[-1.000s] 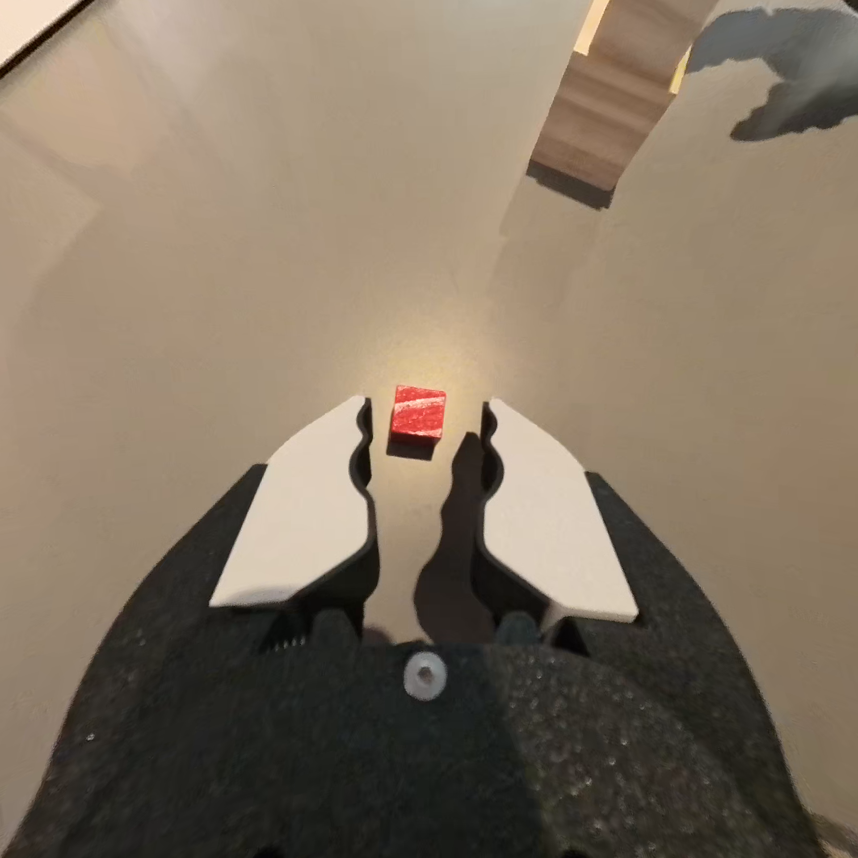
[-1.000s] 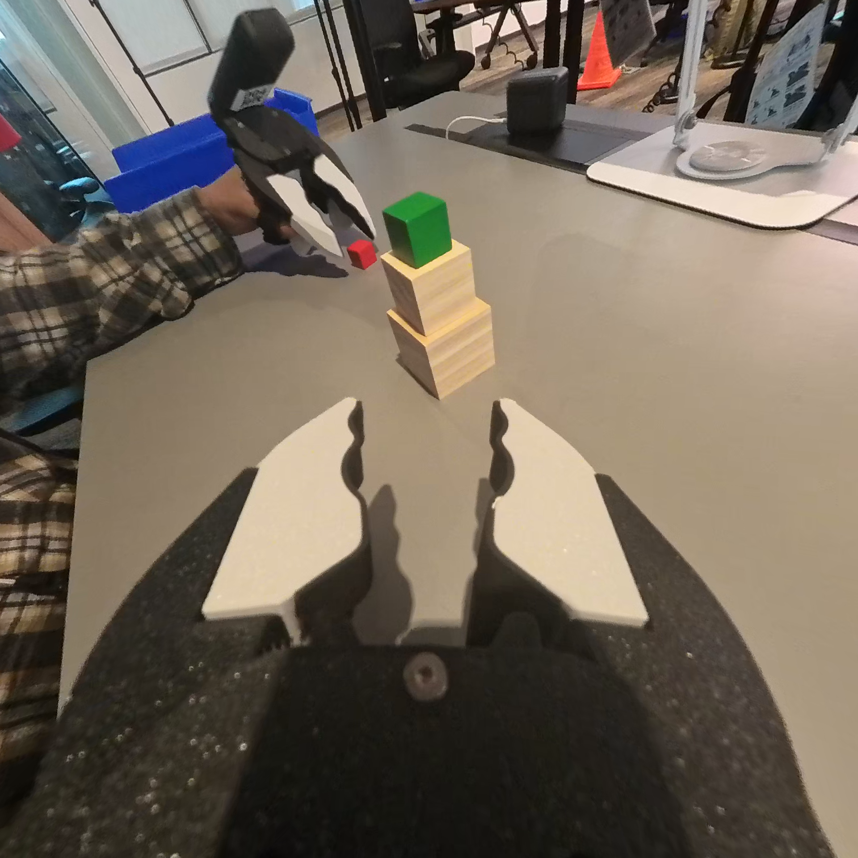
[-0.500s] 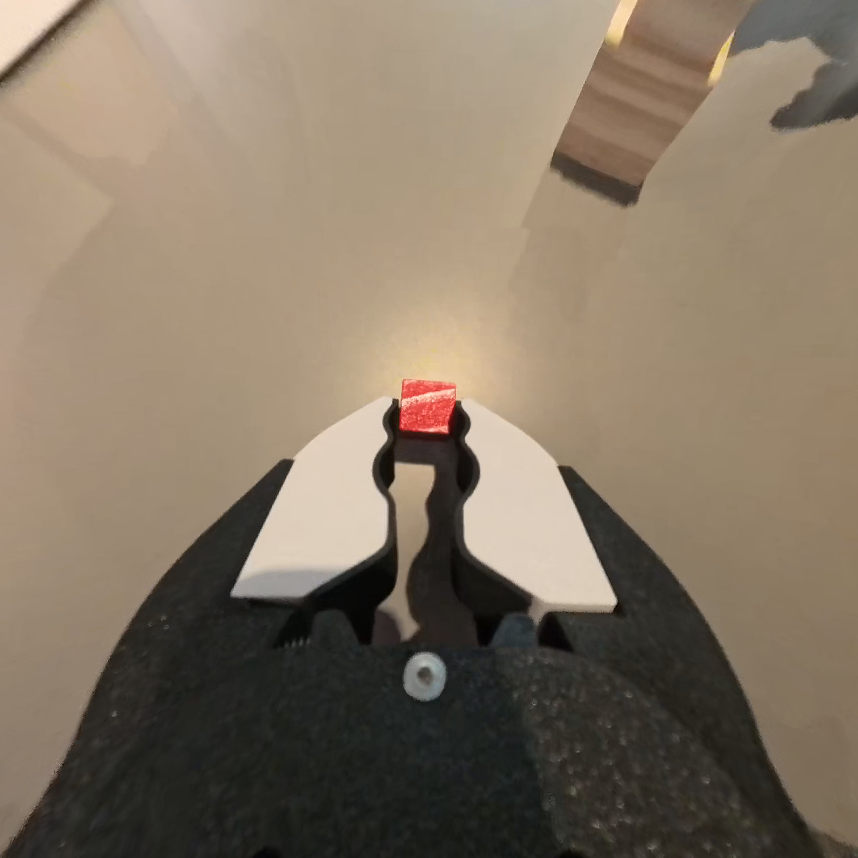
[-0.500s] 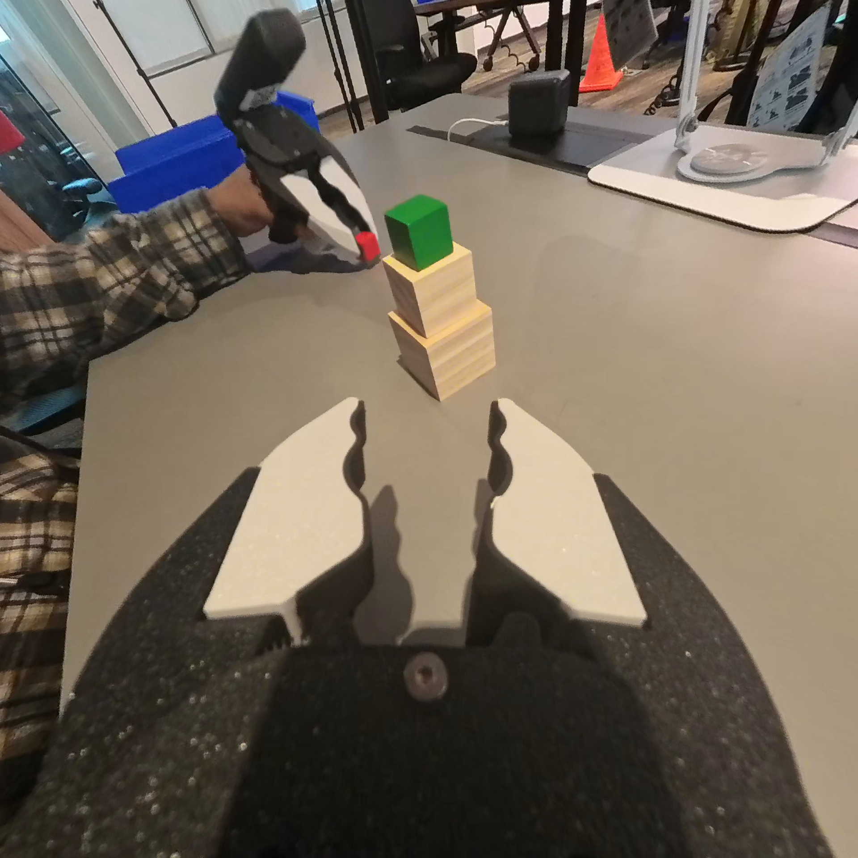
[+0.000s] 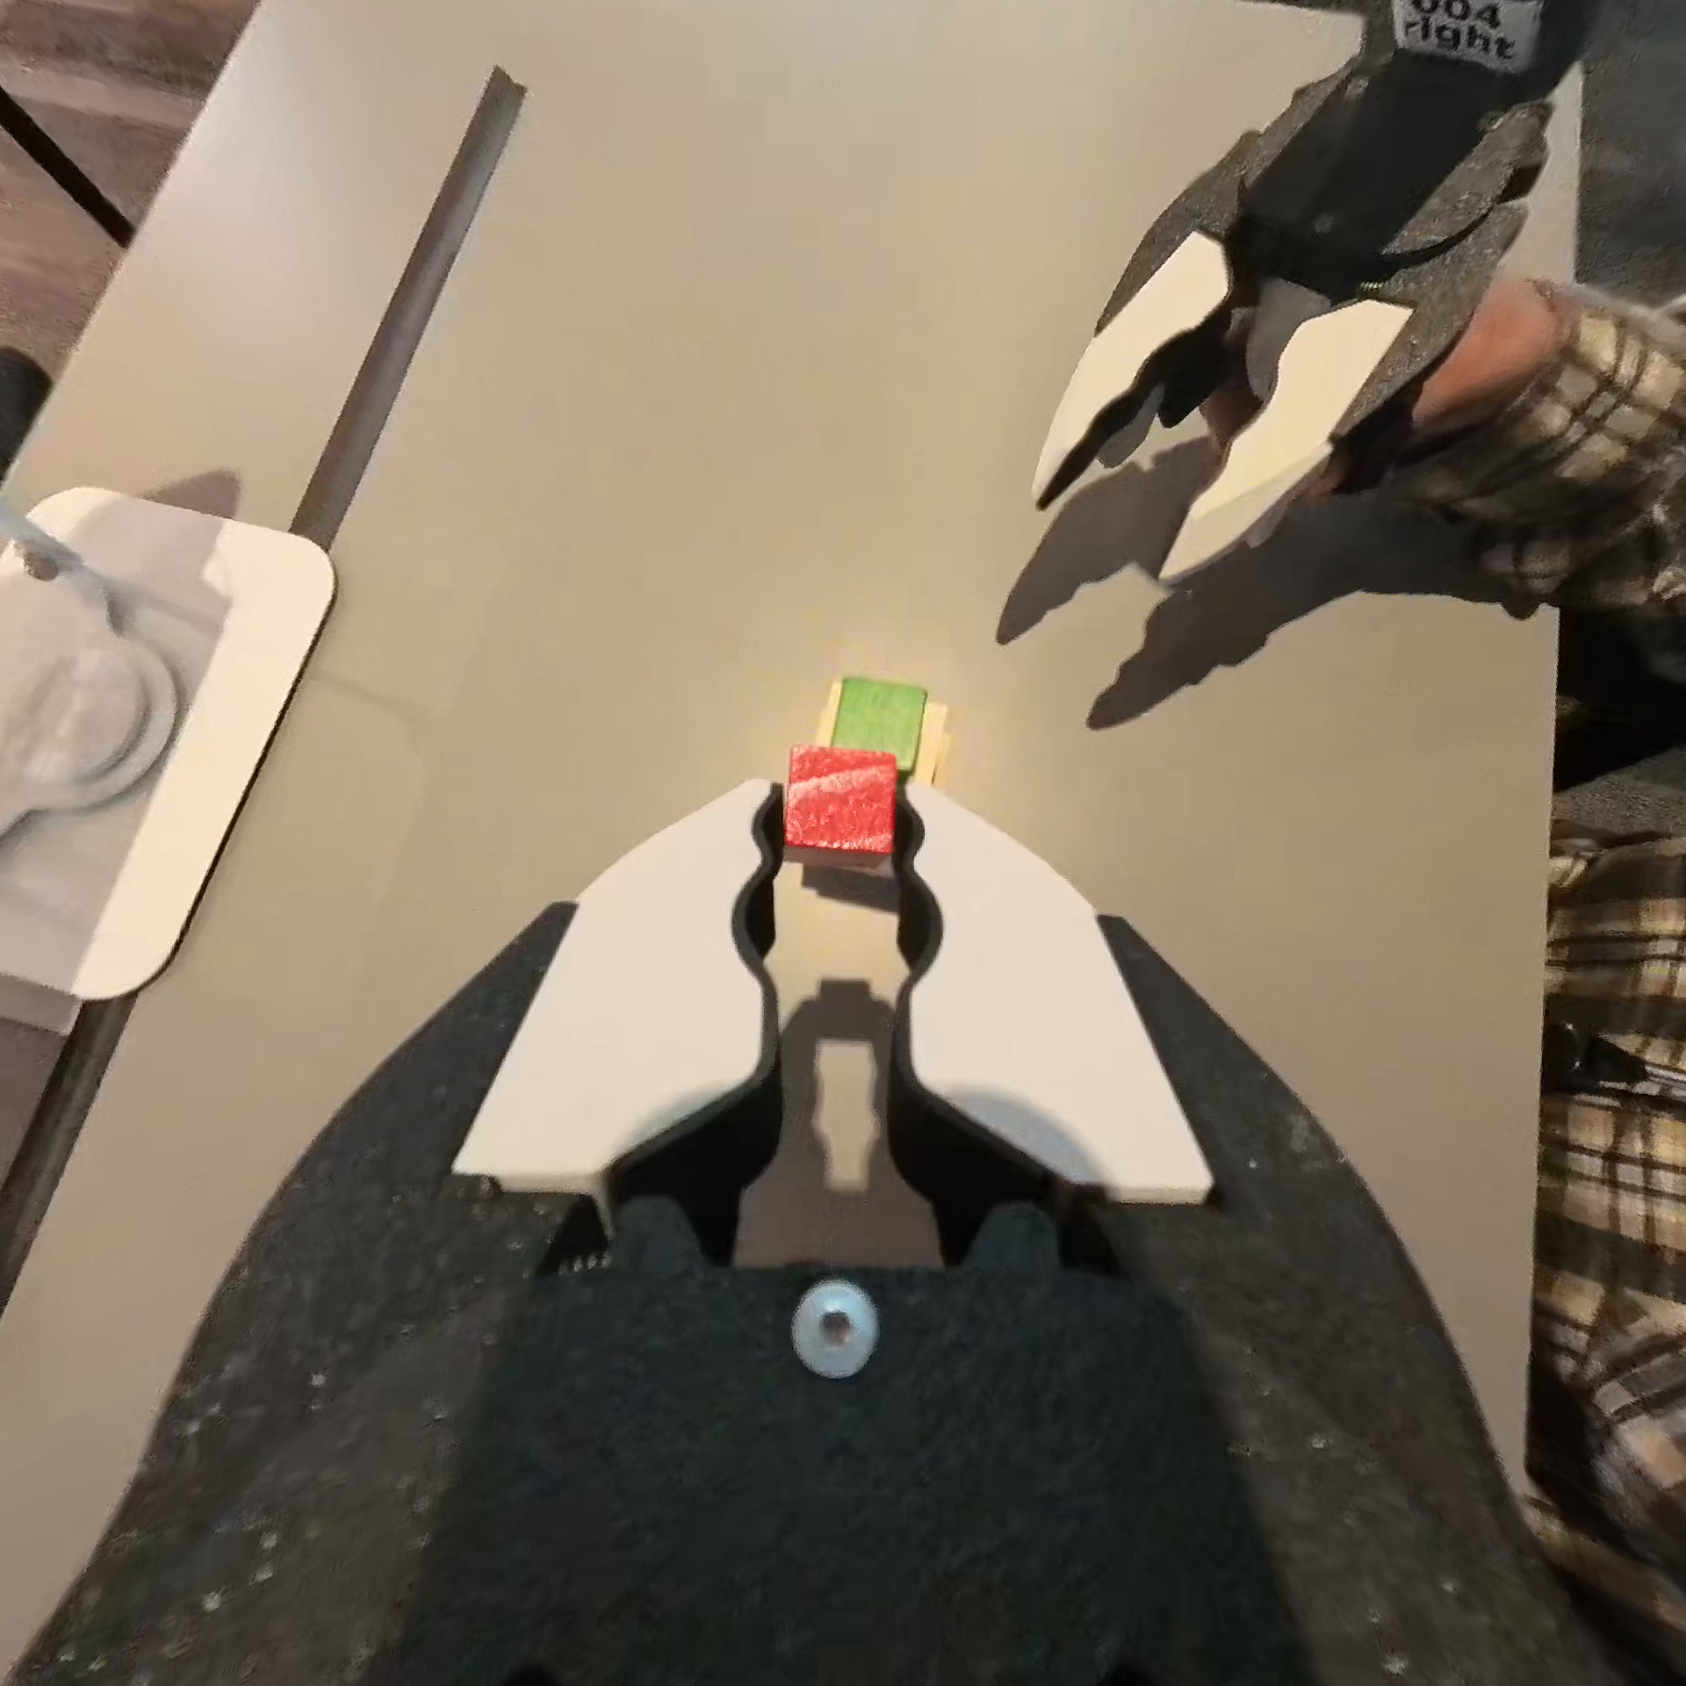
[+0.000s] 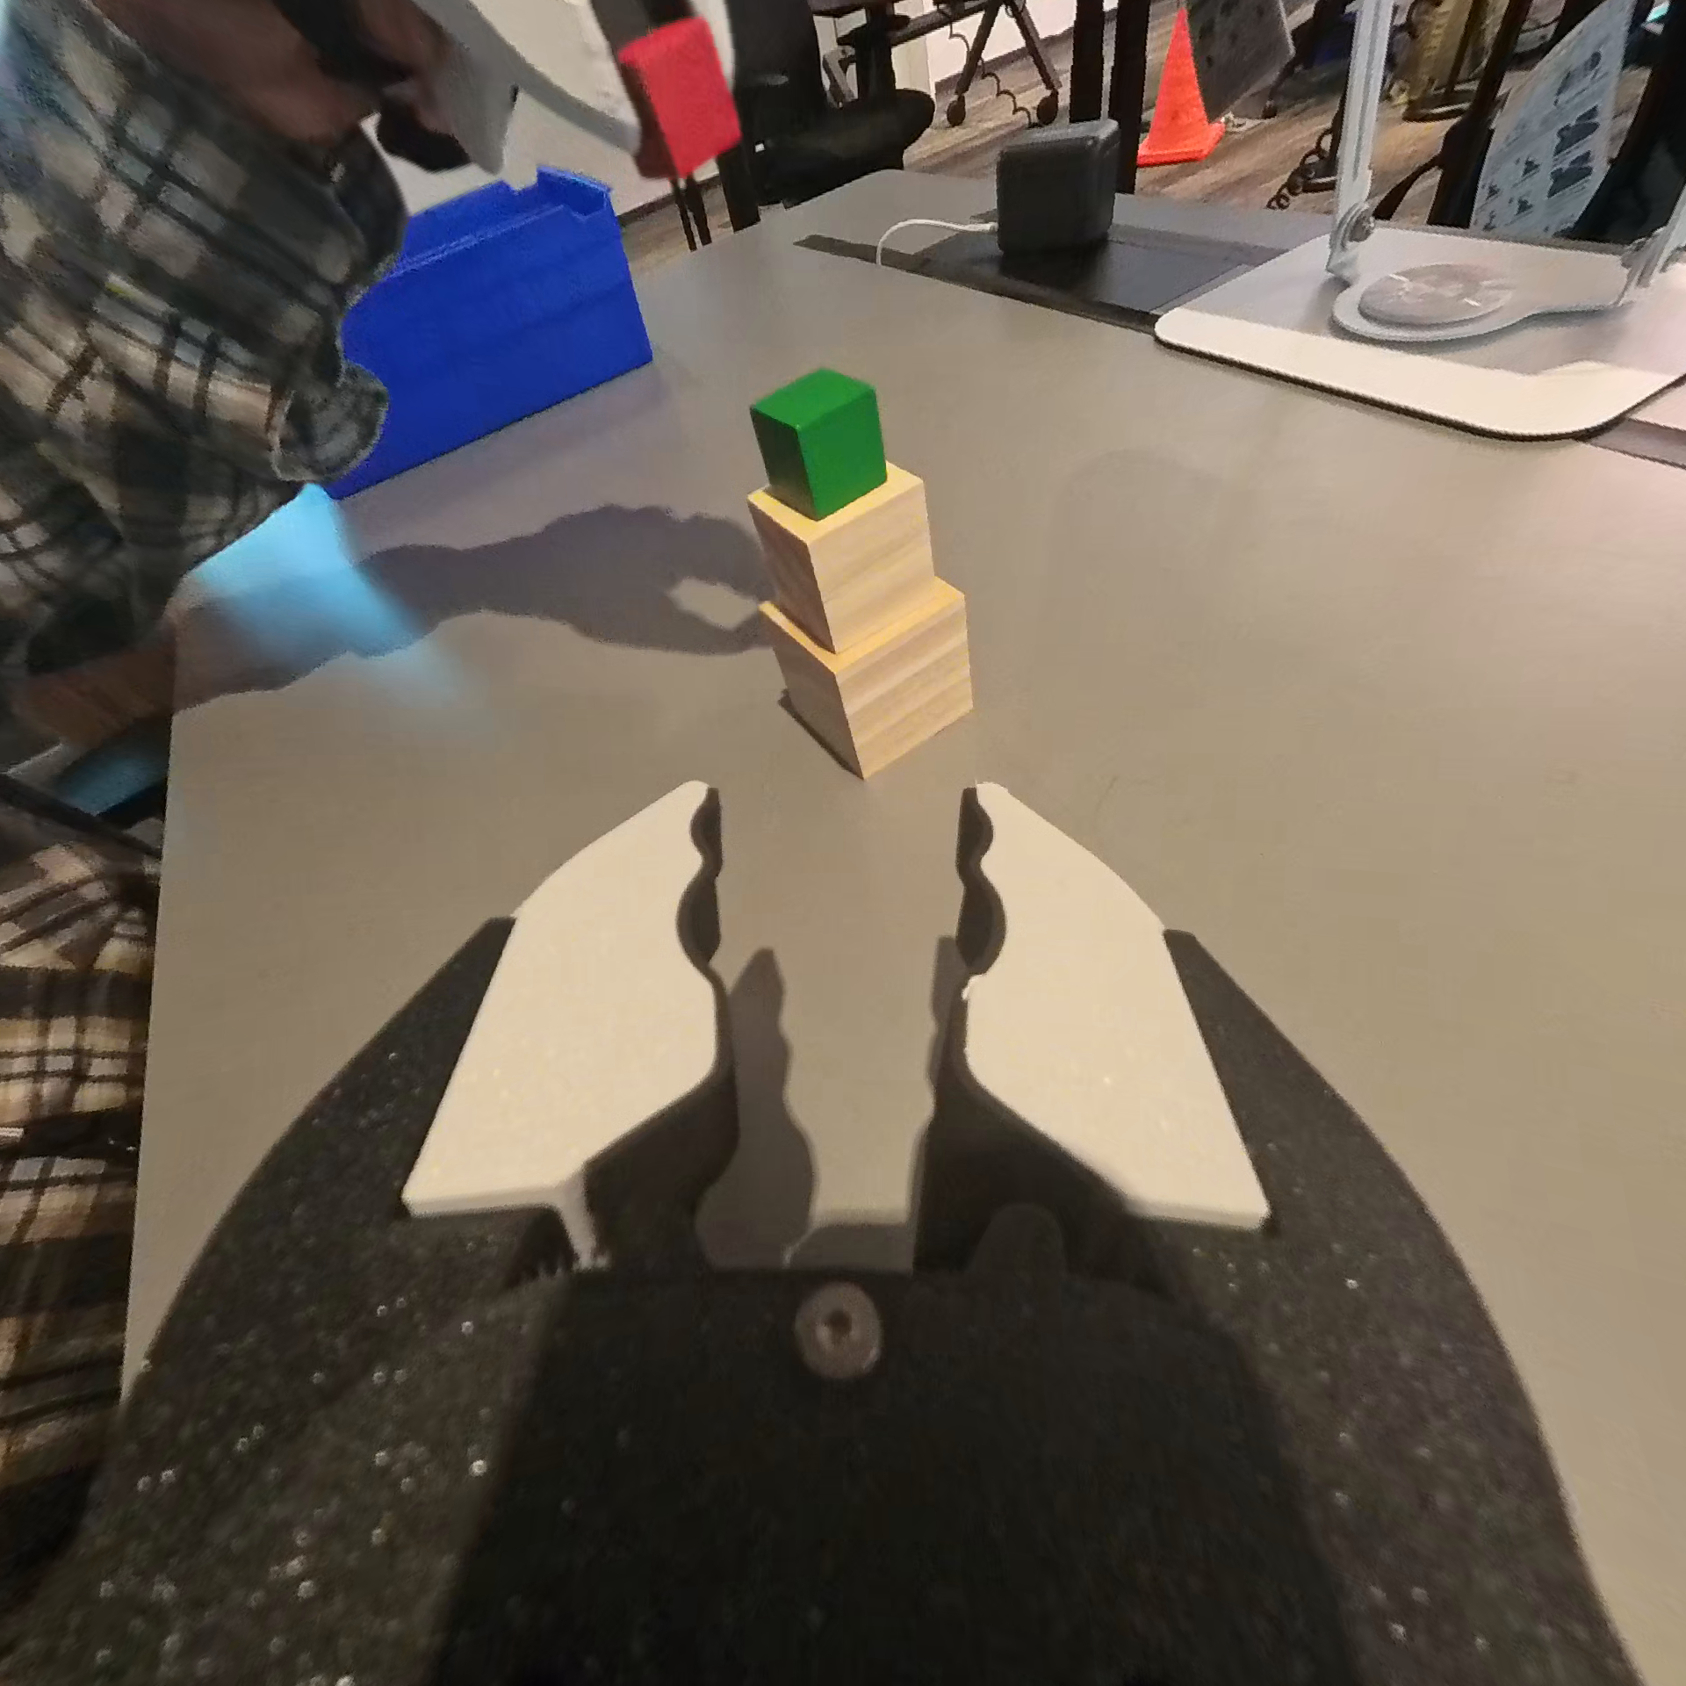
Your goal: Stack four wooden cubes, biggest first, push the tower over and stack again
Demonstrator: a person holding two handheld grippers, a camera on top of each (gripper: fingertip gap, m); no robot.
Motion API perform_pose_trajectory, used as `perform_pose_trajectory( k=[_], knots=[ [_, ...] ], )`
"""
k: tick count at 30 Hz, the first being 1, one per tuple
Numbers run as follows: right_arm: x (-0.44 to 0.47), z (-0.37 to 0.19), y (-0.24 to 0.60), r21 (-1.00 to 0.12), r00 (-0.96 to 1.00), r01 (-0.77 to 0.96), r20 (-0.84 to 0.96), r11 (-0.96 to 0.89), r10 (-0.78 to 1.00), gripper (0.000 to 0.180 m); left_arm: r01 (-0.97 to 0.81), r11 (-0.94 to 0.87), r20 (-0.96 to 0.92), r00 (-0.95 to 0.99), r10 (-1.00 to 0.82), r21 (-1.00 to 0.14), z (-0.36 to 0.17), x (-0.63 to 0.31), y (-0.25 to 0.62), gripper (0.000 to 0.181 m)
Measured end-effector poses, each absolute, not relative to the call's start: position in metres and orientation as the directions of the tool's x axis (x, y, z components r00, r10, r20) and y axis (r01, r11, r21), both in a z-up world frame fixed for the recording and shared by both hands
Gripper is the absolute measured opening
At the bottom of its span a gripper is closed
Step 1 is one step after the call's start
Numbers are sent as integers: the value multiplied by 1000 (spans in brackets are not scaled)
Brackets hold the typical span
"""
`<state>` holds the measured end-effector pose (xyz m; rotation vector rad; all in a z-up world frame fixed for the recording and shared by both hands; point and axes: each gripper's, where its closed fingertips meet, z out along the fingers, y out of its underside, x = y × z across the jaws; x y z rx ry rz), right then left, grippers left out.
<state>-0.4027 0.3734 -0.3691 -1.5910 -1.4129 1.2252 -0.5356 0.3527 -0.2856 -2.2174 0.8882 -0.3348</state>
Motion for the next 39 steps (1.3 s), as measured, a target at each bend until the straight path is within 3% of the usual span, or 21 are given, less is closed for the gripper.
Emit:
perform_pose_trajectory(
  k=[16,39],
  knots=[
    [-403,-369,372,-919,-40,344,-219,-192,975,49,-511,-566,71,698,-712,-647,-322,-505,372,22],
    [-403,-369,371,-919,-47,344,-222,-193,974,49,-523,-562,93,675,-732,-640,-330,-503,372,22]
  ],
)
